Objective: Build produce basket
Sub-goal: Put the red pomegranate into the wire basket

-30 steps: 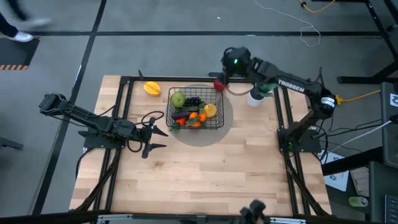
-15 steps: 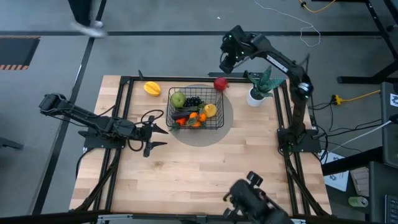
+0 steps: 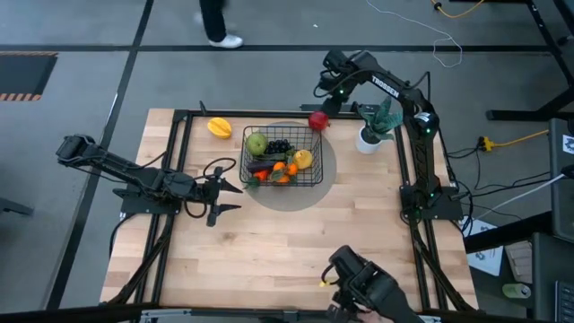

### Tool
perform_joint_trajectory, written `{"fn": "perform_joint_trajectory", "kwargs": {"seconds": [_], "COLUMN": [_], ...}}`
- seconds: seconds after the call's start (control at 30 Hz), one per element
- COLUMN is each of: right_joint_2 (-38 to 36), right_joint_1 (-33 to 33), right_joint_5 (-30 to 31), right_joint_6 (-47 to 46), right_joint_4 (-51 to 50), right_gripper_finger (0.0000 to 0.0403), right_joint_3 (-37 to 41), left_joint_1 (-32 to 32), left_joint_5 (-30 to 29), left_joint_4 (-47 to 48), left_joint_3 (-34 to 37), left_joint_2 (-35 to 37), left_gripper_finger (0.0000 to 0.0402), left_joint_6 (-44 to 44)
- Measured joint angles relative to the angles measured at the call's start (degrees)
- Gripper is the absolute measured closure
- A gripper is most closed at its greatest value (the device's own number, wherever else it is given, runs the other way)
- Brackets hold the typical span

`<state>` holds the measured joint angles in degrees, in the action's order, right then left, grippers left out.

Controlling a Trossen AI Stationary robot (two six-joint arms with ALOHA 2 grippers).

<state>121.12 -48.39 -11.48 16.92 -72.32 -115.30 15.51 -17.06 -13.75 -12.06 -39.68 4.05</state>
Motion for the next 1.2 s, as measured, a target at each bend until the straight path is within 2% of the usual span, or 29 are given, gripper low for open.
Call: {"fn": "perform_joint_trajectory", "kwargs": {"seconds": [0.1, 0.27, 0.5, 0.8, 1.03, 1.2], "right_joint_2": [-0.01, -0.02, 0.33, 5.23, 8.08, 8.33], "right_joint_1": [0.03, 0.01, 0.01, 0.05, 0.05, 0.05], "right_joint_5": [-3.55, -1.16, -1.10, -1.04, -1.07, -1.16], "right_joint_6": [1.65, 1.58, 1.30, 1.71, 4.04, 5.62], "right_joint_4": [0.38, 1.08, 0.08, -0.80, -5.86, -4.71], "right_gripper_finger": [0.0286, 0.0278, 0.0239, 0.0190, 0.0190, 0.0190], "right_joint_3": [0.76, 1.30, 1.30, 1.32, 1.34, 1.37], "left_joint_1": [0.01, 0.01, 0.02, 0.02, 0.02, 0.02], "left_joint_5": [0.00, -0.02, 0.00, 0.00, -0.02, -0.02], "left_joint_4": [0.01, 0.01, 0.01, 0.01, 0.01, 0.01], "left_joint_3": [0.01, 0.00, 0.01, 0.01, 0.01, 0.00], "left_joint_2": [-0.01, -0.01, 0.00, 0.00, -0.02, 0.00], "left_gripper_finger": [0.0189, 0.0189, 0.0189, 0.0189, 0.0189, 0.0189], "left_joint_6": [0.02, 0.02, 0.02, 0.15, 0.22, 0.24]}}
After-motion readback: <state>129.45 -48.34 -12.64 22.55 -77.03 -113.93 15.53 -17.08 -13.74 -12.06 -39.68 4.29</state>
